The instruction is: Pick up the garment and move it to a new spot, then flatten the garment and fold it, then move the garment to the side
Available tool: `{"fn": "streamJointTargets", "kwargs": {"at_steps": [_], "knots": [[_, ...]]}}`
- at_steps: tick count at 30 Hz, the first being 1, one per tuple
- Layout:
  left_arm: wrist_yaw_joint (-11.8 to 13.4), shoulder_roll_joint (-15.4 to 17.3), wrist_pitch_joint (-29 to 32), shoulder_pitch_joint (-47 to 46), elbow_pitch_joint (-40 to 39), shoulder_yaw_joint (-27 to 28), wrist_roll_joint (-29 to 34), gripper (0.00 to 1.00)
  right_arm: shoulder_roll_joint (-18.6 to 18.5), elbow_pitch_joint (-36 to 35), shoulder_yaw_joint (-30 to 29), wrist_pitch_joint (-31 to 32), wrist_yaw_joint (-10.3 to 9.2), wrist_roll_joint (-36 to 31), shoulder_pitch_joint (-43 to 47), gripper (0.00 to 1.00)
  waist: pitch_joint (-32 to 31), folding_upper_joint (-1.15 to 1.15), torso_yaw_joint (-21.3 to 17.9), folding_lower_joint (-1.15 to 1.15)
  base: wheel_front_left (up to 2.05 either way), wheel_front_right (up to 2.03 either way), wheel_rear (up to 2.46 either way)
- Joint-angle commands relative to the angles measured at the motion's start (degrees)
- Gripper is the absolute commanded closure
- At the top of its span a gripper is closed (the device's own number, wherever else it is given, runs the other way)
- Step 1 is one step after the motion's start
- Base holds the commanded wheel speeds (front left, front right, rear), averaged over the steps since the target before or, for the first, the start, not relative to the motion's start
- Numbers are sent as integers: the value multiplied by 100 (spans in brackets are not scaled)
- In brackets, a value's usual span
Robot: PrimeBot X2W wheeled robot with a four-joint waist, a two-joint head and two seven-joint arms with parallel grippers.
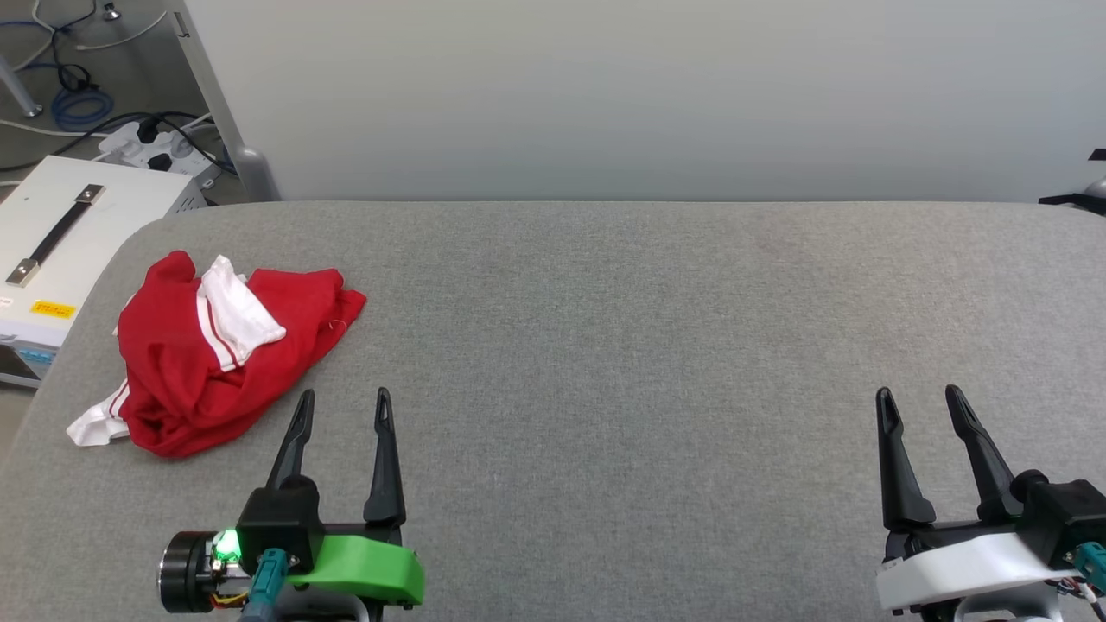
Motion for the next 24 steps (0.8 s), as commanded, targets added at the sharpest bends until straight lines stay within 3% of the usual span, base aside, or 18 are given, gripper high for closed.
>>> {"fn": "streamJointTargets", "kwargs": {"at_steps": [1, 24], "knots": [[46, -23, -55, 120, 8, -11, -52, 0, -2, 11, -10, -69, -4, 68, 92, 0, 5, 0, 3, 0, 0, 0, 0], [93, -25, -192, 174, 91, -90, -36, 0, -1, 65, 8, -204, -4, 103, 177, 0, 30, 0, 33, 0, 0, 0, 0]]}}
